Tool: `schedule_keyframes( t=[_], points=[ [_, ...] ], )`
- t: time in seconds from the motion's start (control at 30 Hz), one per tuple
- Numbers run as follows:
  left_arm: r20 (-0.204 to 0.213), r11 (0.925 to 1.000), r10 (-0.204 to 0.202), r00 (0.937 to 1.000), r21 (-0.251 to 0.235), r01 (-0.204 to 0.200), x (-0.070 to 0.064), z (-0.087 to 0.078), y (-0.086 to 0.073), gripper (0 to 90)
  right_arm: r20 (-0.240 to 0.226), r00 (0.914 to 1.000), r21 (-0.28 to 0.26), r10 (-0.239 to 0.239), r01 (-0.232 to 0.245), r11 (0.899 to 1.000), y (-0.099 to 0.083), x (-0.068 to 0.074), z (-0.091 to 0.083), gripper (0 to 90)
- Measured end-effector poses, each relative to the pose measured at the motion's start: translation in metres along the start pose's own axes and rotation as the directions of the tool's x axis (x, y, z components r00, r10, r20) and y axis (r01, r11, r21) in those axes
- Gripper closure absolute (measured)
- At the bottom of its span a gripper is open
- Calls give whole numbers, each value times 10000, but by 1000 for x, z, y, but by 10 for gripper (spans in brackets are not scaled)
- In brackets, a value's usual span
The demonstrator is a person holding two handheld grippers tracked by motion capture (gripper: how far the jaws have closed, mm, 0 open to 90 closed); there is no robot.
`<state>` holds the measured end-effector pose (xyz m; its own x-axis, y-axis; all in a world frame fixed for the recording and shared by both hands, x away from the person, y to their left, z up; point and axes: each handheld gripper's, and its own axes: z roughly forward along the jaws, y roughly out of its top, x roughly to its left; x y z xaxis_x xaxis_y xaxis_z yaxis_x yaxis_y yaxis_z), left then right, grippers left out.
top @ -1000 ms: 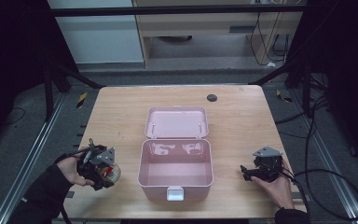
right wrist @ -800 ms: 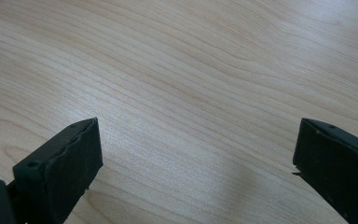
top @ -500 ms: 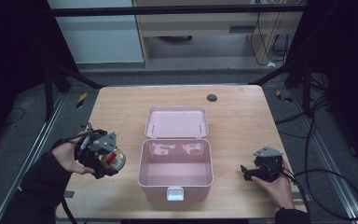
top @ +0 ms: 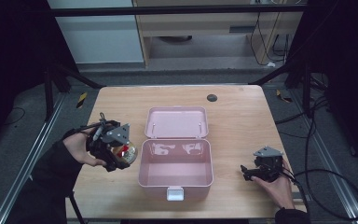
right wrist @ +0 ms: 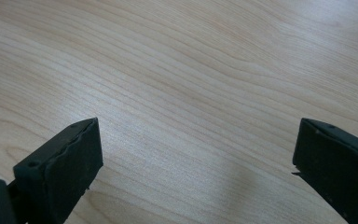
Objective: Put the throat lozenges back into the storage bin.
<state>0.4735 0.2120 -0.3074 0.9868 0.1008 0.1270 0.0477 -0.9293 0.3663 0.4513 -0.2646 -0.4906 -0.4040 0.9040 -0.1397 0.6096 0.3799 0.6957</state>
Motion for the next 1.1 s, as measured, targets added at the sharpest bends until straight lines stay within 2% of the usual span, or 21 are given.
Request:
schedule_keyframes(
  t=[0.27, 0.6, 0.77, 0.93, 1.1],
  points=[
    [127, 9989, 363, 9993, -285, -359, 0, 8, 24, 194, -29, 10000, -11, 16, -16, 10000, 0, 0, 0, 19],
    [261, 9967, 773, 9967, -258, -766, 0, 26, 44, 194, -27, 10000, -22, 9, -9, 10000, 0, 0, 0, 19],
    [389, 9958, 902, 9952, -184, -895, -1, 38, 49, 194, -21, 10000, -19, -10, 10, 10000, 0, 0, 0, 19],
    [503, 9970, 777, 9957, -37, -777, -1, 50, 48, 194, -16, 10000, -20, -38, 38, 10000, 0, 0, 0, 19],
    [656, 9964, 847, 9942, -36, -847, -1, 61, 48, 194, -12, 10000, -4, -90, 90, 10000, 0, 0, 0, 19]
  ],
)
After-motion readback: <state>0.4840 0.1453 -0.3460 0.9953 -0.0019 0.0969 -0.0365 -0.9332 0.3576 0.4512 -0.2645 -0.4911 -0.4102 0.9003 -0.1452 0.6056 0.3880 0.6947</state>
